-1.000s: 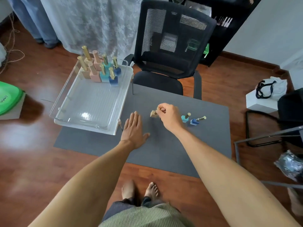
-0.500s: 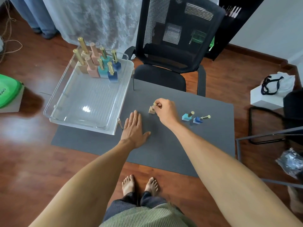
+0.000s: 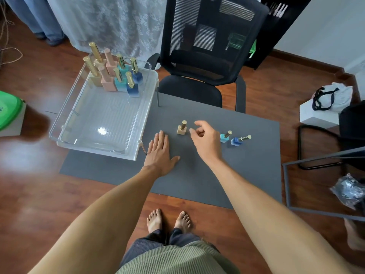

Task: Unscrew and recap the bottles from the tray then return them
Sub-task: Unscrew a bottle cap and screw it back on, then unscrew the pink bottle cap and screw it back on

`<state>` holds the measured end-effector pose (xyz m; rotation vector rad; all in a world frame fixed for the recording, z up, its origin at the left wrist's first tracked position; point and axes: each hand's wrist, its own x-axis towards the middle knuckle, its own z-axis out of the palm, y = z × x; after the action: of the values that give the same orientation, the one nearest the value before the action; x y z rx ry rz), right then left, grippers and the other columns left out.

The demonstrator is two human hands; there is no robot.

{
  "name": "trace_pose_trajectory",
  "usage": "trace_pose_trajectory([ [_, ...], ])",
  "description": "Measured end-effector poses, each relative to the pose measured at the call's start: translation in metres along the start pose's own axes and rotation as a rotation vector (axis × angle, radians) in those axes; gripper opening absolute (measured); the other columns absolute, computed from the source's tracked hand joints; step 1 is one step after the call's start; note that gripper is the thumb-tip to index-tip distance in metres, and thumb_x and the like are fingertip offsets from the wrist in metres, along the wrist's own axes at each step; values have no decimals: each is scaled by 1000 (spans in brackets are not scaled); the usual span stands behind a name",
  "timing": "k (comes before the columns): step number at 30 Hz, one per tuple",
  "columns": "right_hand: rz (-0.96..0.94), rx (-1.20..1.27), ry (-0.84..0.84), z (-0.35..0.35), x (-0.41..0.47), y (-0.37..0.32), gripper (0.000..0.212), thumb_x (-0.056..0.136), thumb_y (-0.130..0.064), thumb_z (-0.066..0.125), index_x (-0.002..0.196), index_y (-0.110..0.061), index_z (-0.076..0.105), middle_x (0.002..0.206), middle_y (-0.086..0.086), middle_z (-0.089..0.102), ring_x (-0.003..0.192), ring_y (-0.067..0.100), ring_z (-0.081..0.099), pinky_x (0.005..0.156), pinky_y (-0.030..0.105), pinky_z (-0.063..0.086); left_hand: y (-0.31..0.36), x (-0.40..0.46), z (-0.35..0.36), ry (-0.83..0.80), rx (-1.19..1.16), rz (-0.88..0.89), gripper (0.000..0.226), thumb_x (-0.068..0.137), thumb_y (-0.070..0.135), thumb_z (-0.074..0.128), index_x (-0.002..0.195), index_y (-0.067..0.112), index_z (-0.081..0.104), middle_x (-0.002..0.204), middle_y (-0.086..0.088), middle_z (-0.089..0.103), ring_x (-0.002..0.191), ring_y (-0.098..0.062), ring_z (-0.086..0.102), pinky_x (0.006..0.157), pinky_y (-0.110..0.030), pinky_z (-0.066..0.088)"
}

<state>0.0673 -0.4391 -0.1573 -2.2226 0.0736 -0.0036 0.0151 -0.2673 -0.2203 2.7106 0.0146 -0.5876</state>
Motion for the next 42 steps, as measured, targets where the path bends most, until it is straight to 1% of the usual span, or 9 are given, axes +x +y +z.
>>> trace_pose_trajectory([
  [4, 56, 56, 113, -8, -25, 23, 10, 97, -22, 69, 106, -19, 69, 73, -13, 62, 67, 8, 59, 65, 32, 50, 1, 0, -1, 5, -2, 3, 96, 99, 61, 43, 161, 8, -8, 169, -9, -18, 155, -26, -19, 125, -42, -6],
  [9, 183, 38, 66, -11, -30, 44, 29, 100, -20, 66, 128, -11, 65, 81, -1, 65, 77, 29, 68, 77, 47, 57, -1, 0, 0, 17, -4, 4, 96, 99, 60, 44, 161, 8, -7, 169, -9, -17, 155, -25, -18, 125, -40, -7],
  [12, 214, 25, 9, -11, -20, 48, 38, 100, -18, 64, 138, -11, 61, 84, 1, 67, 77, 28, 70, 81, 42, 57, -1, 1, 2, 16, 1, 6, 95, 99, 61, 43, 161, 9, -7, 169, -8, -17, 155, -25, -18, 126, -41, -5],
  [17, 257, 54, -65, -7, 4, 48, 43, 100, -12, 63, 143, -18, 58, 84, -9, 63, 62, 10, 63, 59, 24, 54, -2, 1, 4, 24, 6, 9, 95, 99, 61, 44, 162, 10, -6, 169, -8, -16, 155, -25, -17, 125, -41, -5],
  [19, 251, 69, -67, -5, 10, 48, 39, 100, -12, 64, 138, -18, 62, 89, -9, 64, 62, 6, 63, 52, 12, 48, -2, 1, 4, 23, -3, 4, 95, 99, 61, 44, 162, 10, -6, 169, -7, -16, 155, -25, -17, 126, -41, -4],
  [30, 226, 65, -93, -10, 13, 49, 12, 98, -15, 63, 94, -25, 68, 70, -20, 65, 48, 3, 58, 50, 14, 44, -4, 1, 4, 16, -14, -2, 95, 99, 61, 43, 162, 11, -7, 169, -6, -17, 155, -24, -17, 125, -41, -5],
  [35, 198, 76, -66, -17, 2, 44, 10, 95, -18, 70, 95, -28, 72, 95, -10, 64, 74, 14, 69, 69, 36, 58, -2, -1, -3, -15, -3, 11, 94, 100, 58, 46, 162, 9, -5, 169, -8, -16, 155, -26, -16, 125, -42, -3],
  [39, 223, 155, -70, -26, -11, 34, 8, 92, -22, 76, 98, -26, 78, 101, -7, 68, 93, 16, 71, 79, 46, 62, 1, -4, -16, -61, -28, 11, 86, 100, 49, 54, 160, 5, 12, 170, -12, -2, 157, -30, -4, 127, -45, 9],
  [42, 219, 202, -93, -37, -20, 22, 6, 91, -22, 78, 95, -26, 79, 100, -1, 70, 91, 18, 73, 74, 42, 64, 6, -6, -29, -30, -108, 22, 56, 96, 43, 62, 135, 5, 48, 152, -12, 37, 144, -32, 34, 114, -46, 36],
])
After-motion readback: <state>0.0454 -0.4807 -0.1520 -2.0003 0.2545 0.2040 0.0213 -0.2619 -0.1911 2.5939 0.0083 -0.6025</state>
